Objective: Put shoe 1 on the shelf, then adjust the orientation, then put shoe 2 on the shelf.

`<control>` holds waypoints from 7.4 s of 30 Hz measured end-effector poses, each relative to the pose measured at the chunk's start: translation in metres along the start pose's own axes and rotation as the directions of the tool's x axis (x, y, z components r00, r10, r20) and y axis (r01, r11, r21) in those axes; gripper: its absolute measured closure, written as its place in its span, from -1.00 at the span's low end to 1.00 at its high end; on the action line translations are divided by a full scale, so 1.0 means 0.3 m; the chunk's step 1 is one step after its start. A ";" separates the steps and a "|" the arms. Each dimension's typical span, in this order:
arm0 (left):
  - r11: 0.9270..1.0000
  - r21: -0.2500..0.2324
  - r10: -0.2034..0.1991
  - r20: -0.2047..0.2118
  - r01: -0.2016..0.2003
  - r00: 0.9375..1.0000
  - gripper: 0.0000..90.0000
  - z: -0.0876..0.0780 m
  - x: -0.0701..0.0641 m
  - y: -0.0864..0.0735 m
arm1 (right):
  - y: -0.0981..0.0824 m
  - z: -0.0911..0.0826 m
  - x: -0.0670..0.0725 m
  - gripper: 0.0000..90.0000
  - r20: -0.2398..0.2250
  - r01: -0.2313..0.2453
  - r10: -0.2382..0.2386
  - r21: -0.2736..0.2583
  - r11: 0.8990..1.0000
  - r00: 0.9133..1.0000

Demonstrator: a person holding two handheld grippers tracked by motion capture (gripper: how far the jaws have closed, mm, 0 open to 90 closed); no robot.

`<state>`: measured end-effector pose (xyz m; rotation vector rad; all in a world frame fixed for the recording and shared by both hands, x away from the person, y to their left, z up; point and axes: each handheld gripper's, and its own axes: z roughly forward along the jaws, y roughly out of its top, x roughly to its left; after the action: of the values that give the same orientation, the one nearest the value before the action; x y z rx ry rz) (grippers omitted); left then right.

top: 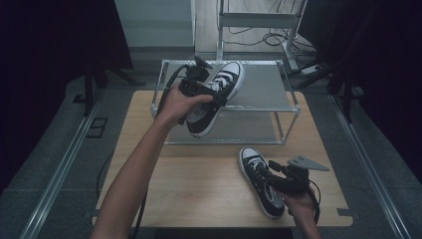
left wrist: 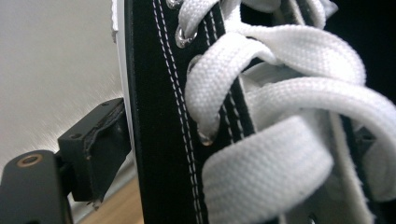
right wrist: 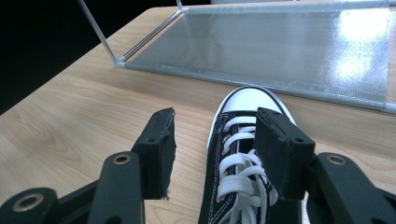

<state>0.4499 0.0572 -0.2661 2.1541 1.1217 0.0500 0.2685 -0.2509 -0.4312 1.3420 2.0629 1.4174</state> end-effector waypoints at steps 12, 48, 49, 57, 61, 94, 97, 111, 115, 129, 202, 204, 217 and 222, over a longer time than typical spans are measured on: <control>0.990 -0.006 -0.140 -0.076 0.140 0.987 -0.70 0.052 0.020 0.158 | 0.000 -0.004 0.003 0.07 -0.008 0.004 -0.004 0.000 1.000 1.000; 0.916 -0.007 -0.382 -0.329 0.402 0.864 -0.70 0.236 0.175 0.333 | -0.010 -0.001 0.027 0.05 -0.027 0.010 -0.010 0.010 1.000 1.000; 0.913 -0.010 -0.389 -0.331 0.409 0.860 -0.70 0.238 0.178 0.334 | -0.011 0.000 0.027 0.05 -0.028 0.011 -0.011 0.011 1.000 1.000; 0.899 -0.002 -0.408 -0.364 0.437 0.837 -0.71 0.260 0.195 0.333 | -0.011 0.000 0.028 0.05 -0.027 0.014 -0.013 0.013 1.000 1.000; 0.888 -0.008 -0.429 -0.372 0.459 0.823 -0.71 0.268 0.204 0.333 | -0.012 0.002 0.026 0.05 -0.028 0.012 -0.012 0.015 1.000 1.000; 0.877 -0.035 -0.463 -0.322 0.479 0.825 -0.74 0.276 0.232 0.320 | -0.022 0.022 0.030 0.05 -0.035 0.015 -0.013 0.038 0.999 0.999; 0.890 -0.056 -0.448 -0.305 0.453 0.840 -0.74 0.256 0.220 0.317 | -0.022 0.021 0.031 0.05 -0.034 0.014 -0.013 0.037 0.999 0.999; 0.959 -0.145 -0.265 -0.139 0.245 0.954 -0.67 0.060 0.121 0.234 | -0.024 0.007 0.054 0.53 -0.069 0.053 -0.049 0.053 0.997 0.996; 0.966 -0.142 -0.235 -0.119 0.218 0.965 -0.67 0.027 0.118 0.183 | -0.035 -0.004 0.081 0.70 -0.087 0.085 -0.079 0.072 0.994 0.993; 0.967 -0.172 -0.207 -0.095 0.189 0.974 -0.66 -0.045 0.162 0.047 | -0.183 -0.043 0.130 0.93 -0.099 0.158 -0.141 0.186 0.970 0.985; 0.982 -0.164 -0.111 -0.069 0.098 0.991 -0.63 -0.094 0.212 -0.130 | 0.062 0.228 -0.102 -0.72 -0.086 0.210 -0.195 0.543 0.813 0.977; 0.981 -0.163 -0.113 -0.071 0.101 0.991 -0.63 -0.093 0.215 -0.131 | 0.056 0.241 -0.099 -0.72 -0.079 0.215 -0.207 0.557 0.802 0.975; 0.982 -0.162 -0.106 -0.070 0.093 0.992 -0.63 -0.099 0.205 -0.138 | 0.032 0.279 -0.102 -0.80 -0.089 0.210 -0.198 0.622 0.754 0.976; 0.982 -0.161 -0.110 -0.073 0.097 0.991 -0.63 -0.098 0.206 -0.139 | 0.033 0.282 -0.102 -0.81 -0.085 0.201 -0.191 0.637 0.744 0.978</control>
<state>0.4493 0.1350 -0.2852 1.9666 1.2327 0.1747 0.3469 -0.2271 -0.4699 1.2626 2.7469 0.6269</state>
